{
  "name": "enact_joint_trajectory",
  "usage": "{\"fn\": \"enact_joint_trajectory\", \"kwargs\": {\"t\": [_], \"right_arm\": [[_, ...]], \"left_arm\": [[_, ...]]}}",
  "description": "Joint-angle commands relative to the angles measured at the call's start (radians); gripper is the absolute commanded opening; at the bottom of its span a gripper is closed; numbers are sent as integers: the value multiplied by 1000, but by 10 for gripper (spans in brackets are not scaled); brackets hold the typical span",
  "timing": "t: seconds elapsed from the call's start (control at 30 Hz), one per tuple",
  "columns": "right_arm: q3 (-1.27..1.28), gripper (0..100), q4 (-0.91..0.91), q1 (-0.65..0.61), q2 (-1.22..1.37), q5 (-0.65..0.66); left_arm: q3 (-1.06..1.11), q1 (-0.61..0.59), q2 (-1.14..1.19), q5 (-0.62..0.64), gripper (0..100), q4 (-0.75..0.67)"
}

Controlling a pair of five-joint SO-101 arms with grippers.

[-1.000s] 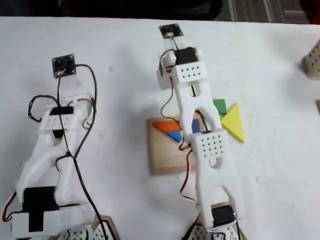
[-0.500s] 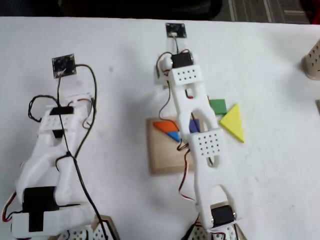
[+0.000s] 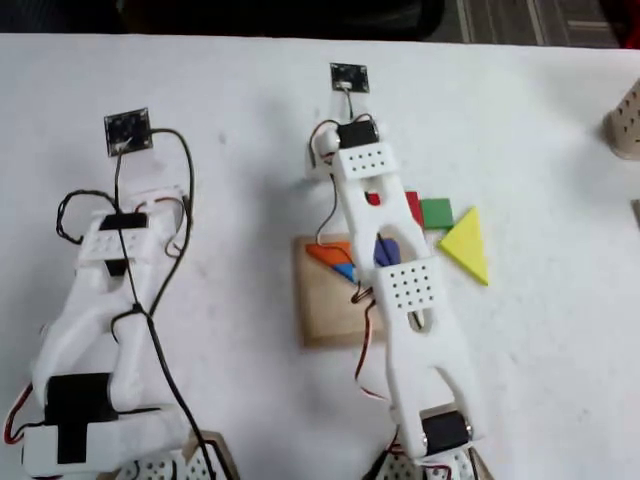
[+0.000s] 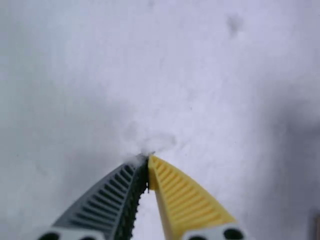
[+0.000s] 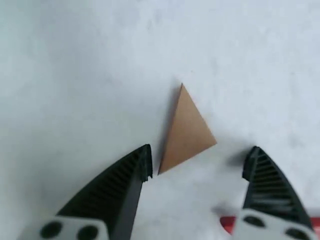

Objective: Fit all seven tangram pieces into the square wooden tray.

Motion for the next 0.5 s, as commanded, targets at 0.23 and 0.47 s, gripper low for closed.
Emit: {"fn": "enact_joint_trajectory", "kwargs": {"t": [0.23,0.47], "right_arm": [[-20,99,-81,61,-2,-5],[-12,80,-76,64,-1,-2]], "left_arm": [[-3,-12,-1,5,25,6],[-3,-13,-1,5,24,6]]}}
